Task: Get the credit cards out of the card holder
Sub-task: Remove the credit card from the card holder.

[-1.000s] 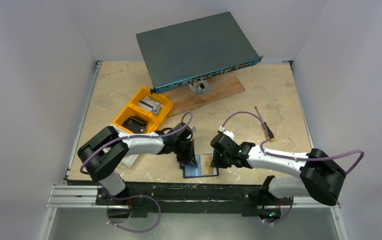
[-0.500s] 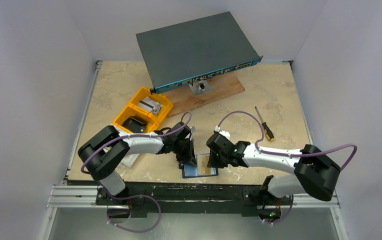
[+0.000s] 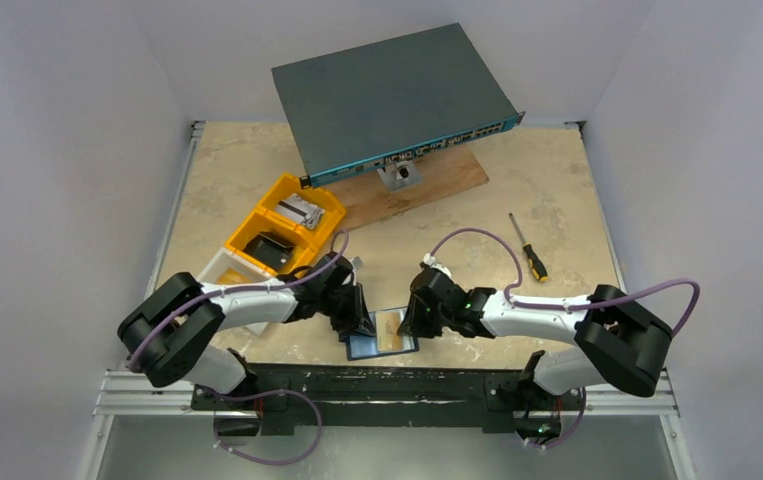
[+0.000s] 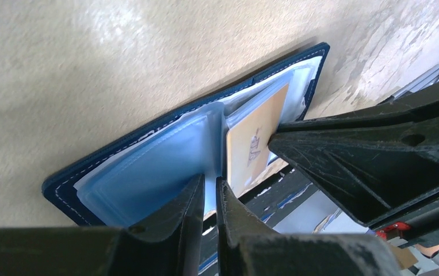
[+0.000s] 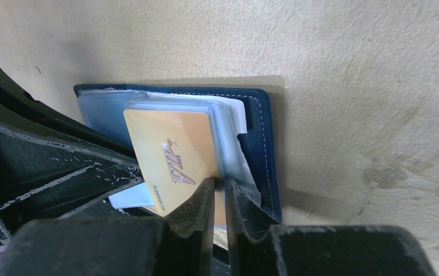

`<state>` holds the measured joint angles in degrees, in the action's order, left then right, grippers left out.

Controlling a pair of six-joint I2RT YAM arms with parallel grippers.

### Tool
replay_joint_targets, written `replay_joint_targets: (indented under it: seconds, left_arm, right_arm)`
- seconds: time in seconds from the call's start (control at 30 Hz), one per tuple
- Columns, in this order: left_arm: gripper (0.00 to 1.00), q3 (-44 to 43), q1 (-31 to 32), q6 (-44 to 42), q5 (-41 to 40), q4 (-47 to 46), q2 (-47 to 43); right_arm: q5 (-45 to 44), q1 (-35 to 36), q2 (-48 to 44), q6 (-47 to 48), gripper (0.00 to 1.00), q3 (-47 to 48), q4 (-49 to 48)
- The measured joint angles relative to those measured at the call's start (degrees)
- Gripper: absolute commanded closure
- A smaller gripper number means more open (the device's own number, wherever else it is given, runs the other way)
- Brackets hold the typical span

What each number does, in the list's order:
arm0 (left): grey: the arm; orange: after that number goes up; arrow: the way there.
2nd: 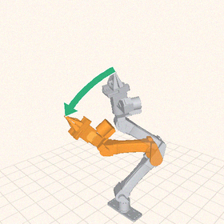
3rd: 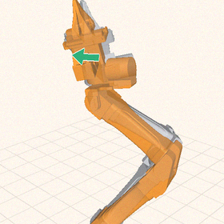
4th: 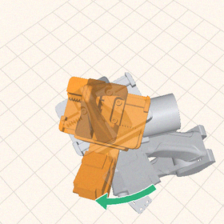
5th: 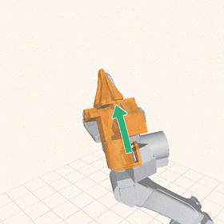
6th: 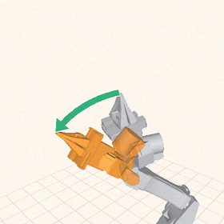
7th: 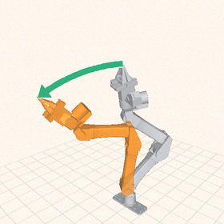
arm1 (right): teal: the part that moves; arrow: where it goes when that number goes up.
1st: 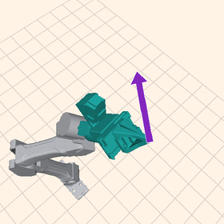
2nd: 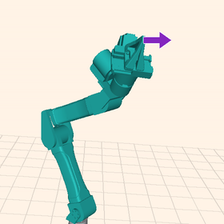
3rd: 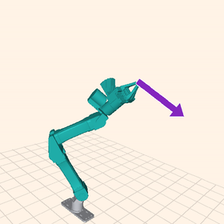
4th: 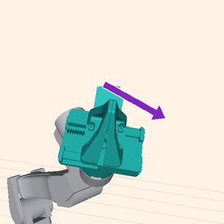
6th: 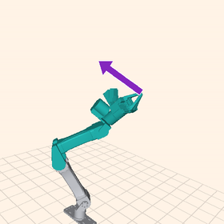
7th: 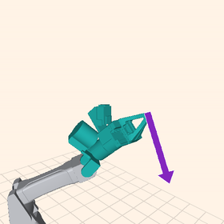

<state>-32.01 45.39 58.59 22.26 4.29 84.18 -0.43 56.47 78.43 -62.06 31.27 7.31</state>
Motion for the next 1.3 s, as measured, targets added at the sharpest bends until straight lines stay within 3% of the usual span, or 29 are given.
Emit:
replay_joint_targets:
  seconds: [0.43, 0.87, 1.3]
  left_arm:
    - [0.83, 7.50, -0.74, 4.94, -1.70, -5.07, -8.17]
    - [0.81, 7.56, -2.01, 4.85, -1.01, -9.20, -4.17]
    - [0.92, 14.34, -5.40, 7.69, 3.72, -20.65, -5.70]
  right_arm:
    - [2.54, 0.15, 2.14, -1.44, 0.93, -1.14, -6.27]
    - [3.06, 0.15, 2.64, -1.57, 0.94, -1.29, -7.41]
    - [3.58, 0.15, 4.09, -1.79, 0.95, -1.25, -8.74]
